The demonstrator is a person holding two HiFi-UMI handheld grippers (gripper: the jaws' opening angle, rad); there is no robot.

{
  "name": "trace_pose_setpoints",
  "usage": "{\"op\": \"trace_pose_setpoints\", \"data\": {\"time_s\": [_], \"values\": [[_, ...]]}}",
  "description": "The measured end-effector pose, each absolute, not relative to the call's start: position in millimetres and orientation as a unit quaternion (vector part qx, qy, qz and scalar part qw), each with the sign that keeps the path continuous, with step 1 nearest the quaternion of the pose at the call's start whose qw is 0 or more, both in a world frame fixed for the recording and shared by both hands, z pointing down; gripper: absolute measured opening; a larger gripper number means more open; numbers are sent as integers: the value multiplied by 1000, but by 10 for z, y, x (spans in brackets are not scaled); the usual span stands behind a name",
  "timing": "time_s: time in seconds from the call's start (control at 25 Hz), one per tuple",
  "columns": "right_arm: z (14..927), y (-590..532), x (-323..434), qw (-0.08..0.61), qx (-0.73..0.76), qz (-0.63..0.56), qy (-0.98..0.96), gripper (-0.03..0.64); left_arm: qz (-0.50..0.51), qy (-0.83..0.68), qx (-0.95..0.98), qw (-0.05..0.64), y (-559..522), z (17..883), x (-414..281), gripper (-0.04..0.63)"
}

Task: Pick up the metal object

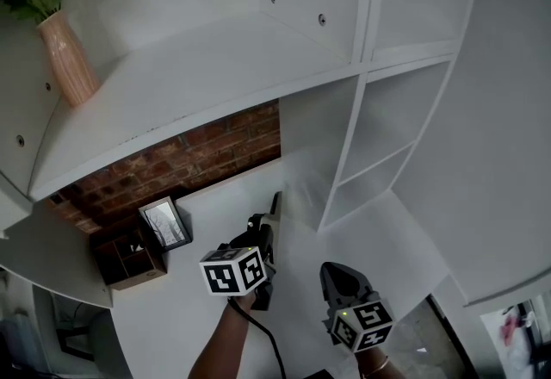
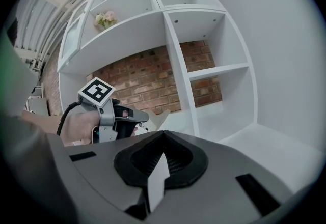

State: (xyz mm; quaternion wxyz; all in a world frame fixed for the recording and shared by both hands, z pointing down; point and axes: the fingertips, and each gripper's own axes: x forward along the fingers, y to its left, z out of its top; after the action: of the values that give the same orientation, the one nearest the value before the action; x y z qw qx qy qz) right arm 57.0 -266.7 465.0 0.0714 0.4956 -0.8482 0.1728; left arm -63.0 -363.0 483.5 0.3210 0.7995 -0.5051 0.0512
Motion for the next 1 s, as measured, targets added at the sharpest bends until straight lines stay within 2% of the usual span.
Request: {"op": "trace_pose_setpoints", "data": {"time_s": [0.4,1.0], "values": [[4429,-2433,490,62,502,153,-849,5,47,-505,818,272,-2977,4401,-802,11],[4199,-2100,394,55,509,131,-849,5,94,-513,839,154,-2234,4170,-895,11]]}}
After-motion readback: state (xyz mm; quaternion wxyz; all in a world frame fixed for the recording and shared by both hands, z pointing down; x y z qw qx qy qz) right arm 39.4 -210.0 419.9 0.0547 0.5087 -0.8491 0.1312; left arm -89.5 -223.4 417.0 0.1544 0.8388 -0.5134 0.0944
